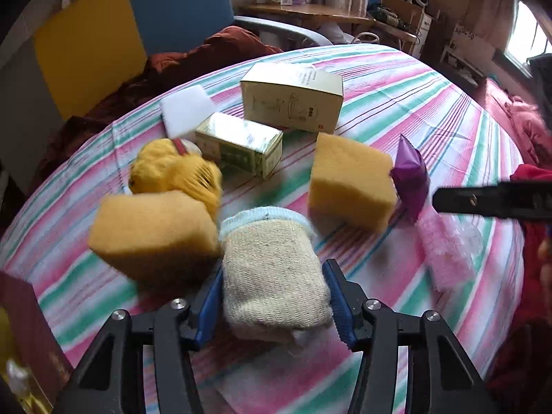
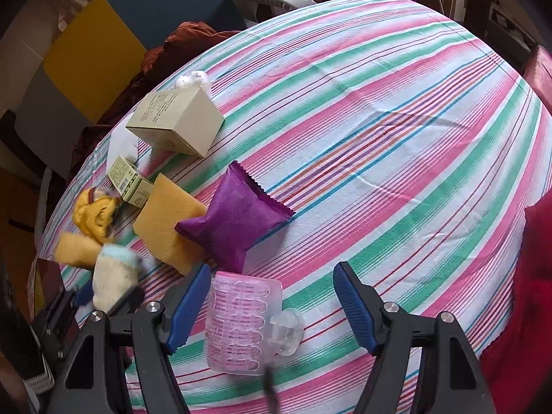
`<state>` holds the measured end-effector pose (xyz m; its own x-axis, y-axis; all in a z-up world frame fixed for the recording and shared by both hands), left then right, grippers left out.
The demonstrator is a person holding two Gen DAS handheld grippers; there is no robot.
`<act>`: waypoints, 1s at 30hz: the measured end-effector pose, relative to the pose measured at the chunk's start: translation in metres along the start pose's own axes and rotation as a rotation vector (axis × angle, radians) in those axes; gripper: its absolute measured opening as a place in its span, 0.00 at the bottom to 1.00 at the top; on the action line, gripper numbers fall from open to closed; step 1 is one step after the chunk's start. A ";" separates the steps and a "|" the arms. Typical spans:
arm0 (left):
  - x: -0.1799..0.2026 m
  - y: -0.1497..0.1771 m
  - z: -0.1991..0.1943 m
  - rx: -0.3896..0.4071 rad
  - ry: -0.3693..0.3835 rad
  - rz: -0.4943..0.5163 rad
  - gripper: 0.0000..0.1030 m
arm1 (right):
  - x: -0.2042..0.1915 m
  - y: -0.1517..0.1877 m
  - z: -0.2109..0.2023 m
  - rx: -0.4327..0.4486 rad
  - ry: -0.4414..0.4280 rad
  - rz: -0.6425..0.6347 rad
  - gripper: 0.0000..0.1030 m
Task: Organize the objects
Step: 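Grasp the white knit sock with the left gripper, then grasp the pink hair roller with the right gripper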
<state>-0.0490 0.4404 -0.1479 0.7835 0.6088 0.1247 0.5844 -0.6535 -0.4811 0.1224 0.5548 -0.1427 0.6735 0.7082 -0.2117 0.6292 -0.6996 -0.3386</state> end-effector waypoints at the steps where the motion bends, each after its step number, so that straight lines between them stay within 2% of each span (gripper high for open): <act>1: -0.002 0.007 -0.005 0.000 0.010 -0.016 0.54 | 0.001 0.000 0.000 0.000 -0.002 0.005 0.73; 8: -0.008 0.055 -0.035 0.007 0.030 -0.057 0.55 | -0.002 0.001 0.008 -0.020 -0.003 0.002 0.73; 11: -0.009 0.074 -0.044 0.017 0.030 -0.066 0.55 | -0.008 0.002 0.012 -0.032 0.008 -0.022 0.78; 13: -0.010 0.081 -0.042 -0.003 0.046 -0.082 0.55 | -0.014 0.004 0.016 -0.047 0.002 -0.043 0.78; 21: -0.007 0.078 -0.037 0.011 0.046 -0.098 0.54 | -0.029 0.013 0.016 -0.067 0.030 -0.114 0.78; 30: -0.010 0.084 -0.042 0.018 0.069 -0.094 0.53 | -0.047 0.007 0.019 -0.056 0.000 -0.187 0.79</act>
<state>0.0014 0.3609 -0.1532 0.7387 0.6340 0.2289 0.6522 -0.5866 -0.4801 0.0877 0.5184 -0.1525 0.5429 0.8262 -0.1504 0.7638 -0.5603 -0.3205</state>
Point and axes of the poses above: each gripper's, at about its wrist camera, not at the fingertips, and z roughly the way its jaws point, x to its right, y to its underside, the point moved 7 cm from there along z, roughly the way its jaws point, and after that the axes turned 13 degrees about -z, right-handed, at the moved point
